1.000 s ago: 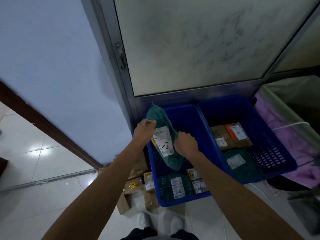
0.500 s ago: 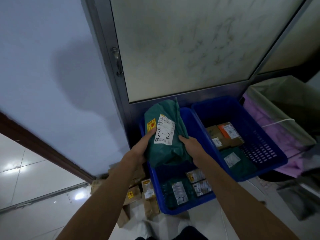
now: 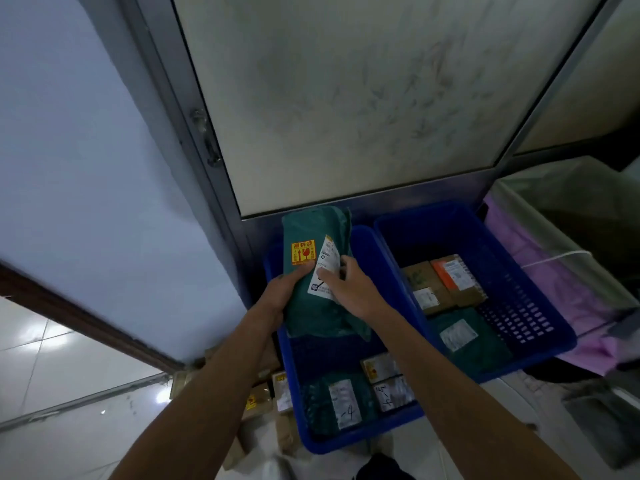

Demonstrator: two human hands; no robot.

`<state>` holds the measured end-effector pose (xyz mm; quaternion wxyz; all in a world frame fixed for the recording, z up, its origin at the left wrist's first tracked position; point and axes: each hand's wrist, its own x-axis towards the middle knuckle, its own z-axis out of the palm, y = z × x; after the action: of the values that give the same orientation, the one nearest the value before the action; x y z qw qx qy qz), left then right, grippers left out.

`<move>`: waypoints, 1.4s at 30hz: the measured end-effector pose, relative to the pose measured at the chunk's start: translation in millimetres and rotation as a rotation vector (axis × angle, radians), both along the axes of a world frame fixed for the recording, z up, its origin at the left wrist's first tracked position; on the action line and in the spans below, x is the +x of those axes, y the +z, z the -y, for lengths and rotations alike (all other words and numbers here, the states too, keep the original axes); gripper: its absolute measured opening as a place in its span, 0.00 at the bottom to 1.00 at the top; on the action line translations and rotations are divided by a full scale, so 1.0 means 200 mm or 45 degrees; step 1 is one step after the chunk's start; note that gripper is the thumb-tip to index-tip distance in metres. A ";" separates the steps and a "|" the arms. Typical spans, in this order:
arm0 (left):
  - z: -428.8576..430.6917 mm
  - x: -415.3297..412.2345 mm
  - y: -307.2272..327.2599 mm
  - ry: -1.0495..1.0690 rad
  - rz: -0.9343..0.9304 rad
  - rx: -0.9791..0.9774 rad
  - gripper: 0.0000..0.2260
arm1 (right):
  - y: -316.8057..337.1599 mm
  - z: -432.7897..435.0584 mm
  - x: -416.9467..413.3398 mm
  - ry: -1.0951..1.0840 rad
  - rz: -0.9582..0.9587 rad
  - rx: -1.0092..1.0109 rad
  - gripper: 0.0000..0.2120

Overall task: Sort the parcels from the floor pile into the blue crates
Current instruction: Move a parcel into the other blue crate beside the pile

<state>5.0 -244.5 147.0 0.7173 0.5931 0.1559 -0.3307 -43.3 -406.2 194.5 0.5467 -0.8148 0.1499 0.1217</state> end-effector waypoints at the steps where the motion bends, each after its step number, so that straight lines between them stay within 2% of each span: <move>1: 0.05 0.00 0.00 0.013 0.006 0.005 0.27 | 0.00 0.03 0.01 0.023 -0.034 0.072 0.26; 7: 0.32 -0.07 -0.03 0.105 0.012 0.050 0.23 | -0.12 0.27 0.03 0.010 -0.195 0.382 0.27; 9: 0.38 -0.11 -0.07 0.147 -0.008 0.029 0.26 | -0.18 0.33 0.03 -0.014 -0.242 0.453 0.24; 11: 0.44 -0.14 -0.11 0.195 -0.046 -0.013 0.29 | -0.22 0.38 0.03 -0.015 -0.275 0.484 0.28; 13: 0.47 -0.17 -0.13 0.269 -0.089 -0.025 0.26 | -0.28 0.40 0.02 0.013 -0.320 0.519 0.34; 16: 0.50 -0.21 -0.14 0.382 -0.133 -0.017 0.19 | -0.32 0.41 -0.02 0.033 -0.376 0.631 0.31; 20: 0.49 -0.21 -0.13 0.509 -0.147 -0.060 0.22 | -0.35 0.39 -0.09 0.007 -0.432 0.765 0.30; 24: 0.50 -0.18 -0.14 0.662 -0.158 -0.121 0.22 | -0.38 0.30 -0.10 -0.207 -0.426 0.807 0.38; 29: 0.56 -0.19 -0.14 0.849 -0.204 -0.359 0.17 | -0.40 0.22 -0.07 -0.629 -0.355 0.915 0.37; 31: 0.58 -0.20 -0.14 0.902 -0.217 -0.468 0.14 | -0.40 0.20 -0.07 -0.663 -0.338 0.972 0.42; 33: 0.59 -0.21 -0.17 0.898 -0.239 -0.493 0.17 | -0.43 0.18 -0.06 -0.657 -0.329 0.915 0.41; 35: 0.56 -0.22 -0.23 0.824 -0.257 -0.453 0.21 | -0.47 0.18 -0.06 -0.630 -0.332 0.866 0.37; 37: 0.49 -0.21 -0.29 0.644 -0.262 -0.343 0.23 | -0.52 0.22 -0.05 -0.560 -0.351 0.833 0.39; 40: 0.34 -0.16 -0.36 0.306 -0.252 0.151 0.26 | -0.60 0.31 -0.03 -0.488 -0.358 0.736 0.38; 42: 0.23 -0.11 -0.43 0.237 -0.187 0.431 0.23 | -0.66 0.39 -0.01 -0.477 -0.356 0.647 0.36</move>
<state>-16.8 -291.5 60.8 0.6216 0.6626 0.3152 -0.2743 -45.4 -484.1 61.8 0.7190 -0.5864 0.3355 0.1631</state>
